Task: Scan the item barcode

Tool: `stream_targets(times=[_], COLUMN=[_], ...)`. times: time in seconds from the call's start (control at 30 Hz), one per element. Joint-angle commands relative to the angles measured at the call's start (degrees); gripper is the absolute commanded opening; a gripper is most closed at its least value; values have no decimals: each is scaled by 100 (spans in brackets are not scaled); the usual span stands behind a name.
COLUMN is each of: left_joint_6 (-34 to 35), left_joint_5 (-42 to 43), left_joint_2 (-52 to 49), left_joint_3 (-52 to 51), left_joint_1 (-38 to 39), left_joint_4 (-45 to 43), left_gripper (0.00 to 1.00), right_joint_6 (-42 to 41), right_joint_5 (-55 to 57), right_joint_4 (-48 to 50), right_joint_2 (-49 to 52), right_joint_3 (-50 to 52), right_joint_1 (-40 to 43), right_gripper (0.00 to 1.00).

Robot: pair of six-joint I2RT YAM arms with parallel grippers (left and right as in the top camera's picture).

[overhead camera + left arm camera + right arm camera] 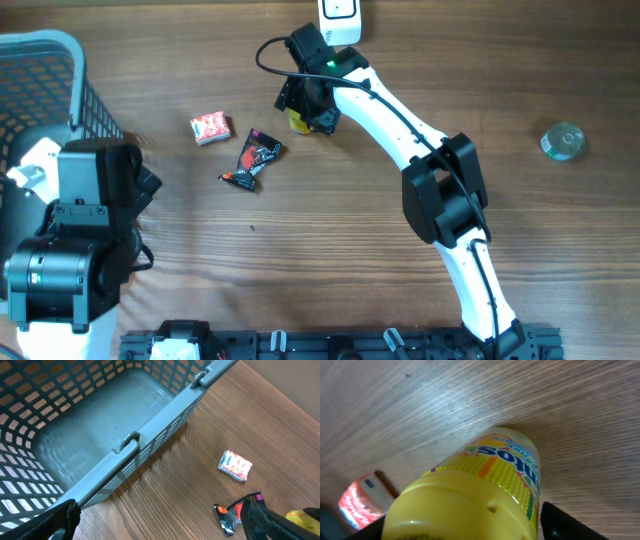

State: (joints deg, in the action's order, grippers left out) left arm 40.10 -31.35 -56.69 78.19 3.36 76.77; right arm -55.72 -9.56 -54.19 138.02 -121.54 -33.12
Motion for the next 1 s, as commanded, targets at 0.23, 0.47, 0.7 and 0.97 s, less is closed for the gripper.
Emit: stream_targets(times=[0.23,0.47,0.7,0.97], left_joint_6=[-70,-70,-70,-70], left_joint_5=[46,46,46,46], left_joint_2=[4,4,4,4], left_joint_3=[42,42,42,42], left_joint_1=[-37,-37,-37,-37], left_joint_4=[24,24,24,24], left_gripper=[100,100,100,100], right_joint_6=[695,997,1263,1637], right_joint_5=[472,708,732,1165], right_joint_4=[-424,-837,-852,-785], right_joint_2=[57,57,57,57], right_joint_3=[-61,-61,-61,-61], right_joint_1=[-13,9,20,120], right_gripper=[64,57,89,90])
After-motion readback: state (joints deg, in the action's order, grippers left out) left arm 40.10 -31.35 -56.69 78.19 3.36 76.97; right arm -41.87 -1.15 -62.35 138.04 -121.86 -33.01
